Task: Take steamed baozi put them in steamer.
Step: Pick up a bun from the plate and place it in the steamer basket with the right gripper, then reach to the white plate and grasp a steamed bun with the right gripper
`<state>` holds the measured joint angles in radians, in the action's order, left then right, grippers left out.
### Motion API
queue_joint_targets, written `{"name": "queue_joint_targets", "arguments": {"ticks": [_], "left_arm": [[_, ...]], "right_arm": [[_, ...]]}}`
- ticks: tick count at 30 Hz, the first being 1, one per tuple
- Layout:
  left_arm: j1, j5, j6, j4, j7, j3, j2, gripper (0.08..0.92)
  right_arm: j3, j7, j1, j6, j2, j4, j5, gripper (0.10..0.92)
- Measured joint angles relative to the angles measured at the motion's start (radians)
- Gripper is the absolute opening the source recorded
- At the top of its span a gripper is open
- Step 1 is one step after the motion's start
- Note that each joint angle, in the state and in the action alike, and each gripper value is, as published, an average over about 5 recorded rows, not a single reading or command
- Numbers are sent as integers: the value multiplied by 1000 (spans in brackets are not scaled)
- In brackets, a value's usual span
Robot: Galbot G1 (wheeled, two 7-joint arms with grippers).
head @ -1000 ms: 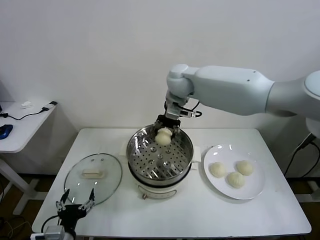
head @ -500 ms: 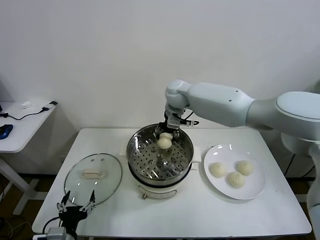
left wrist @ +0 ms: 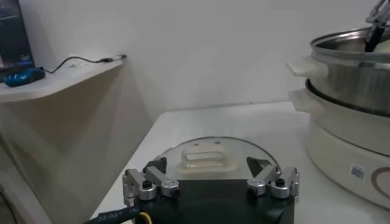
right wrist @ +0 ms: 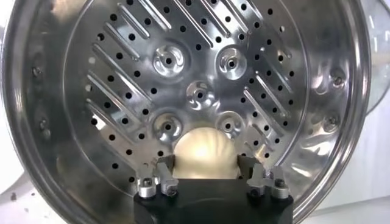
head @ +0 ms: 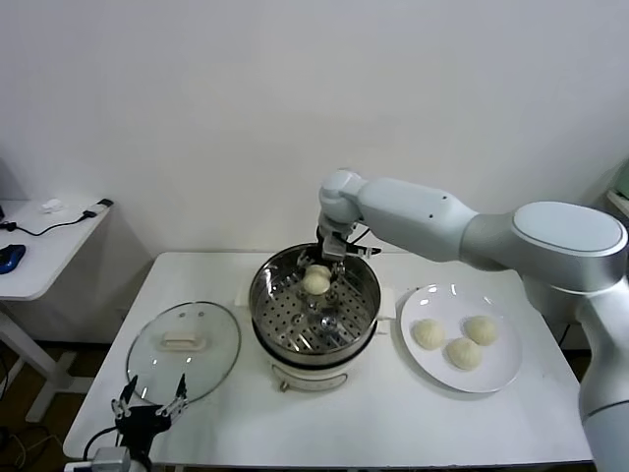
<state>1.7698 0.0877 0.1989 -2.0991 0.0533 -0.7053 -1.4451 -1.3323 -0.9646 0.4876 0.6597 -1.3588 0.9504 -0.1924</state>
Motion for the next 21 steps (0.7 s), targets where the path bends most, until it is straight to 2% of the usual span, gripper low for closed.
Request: {"name": "queue_joint_targets", "arguments": {"ticks": [5, 11, 21], "left_arm": [[0, 0, 1, -4, 0, 3, 0, 823], [-3, -4, 2, -5, -1, 7, 0, 823], [-12, 0, 3, -5, -2, 6, 1, 823]], "right_arm": [[-14, -30, 54, 5, 23, 26, 75, 823], [-45, -77, 163, -25, 92, 77, 247, 823], [-261, -113, 371, -254, 348, 203, 501, 823]]}}
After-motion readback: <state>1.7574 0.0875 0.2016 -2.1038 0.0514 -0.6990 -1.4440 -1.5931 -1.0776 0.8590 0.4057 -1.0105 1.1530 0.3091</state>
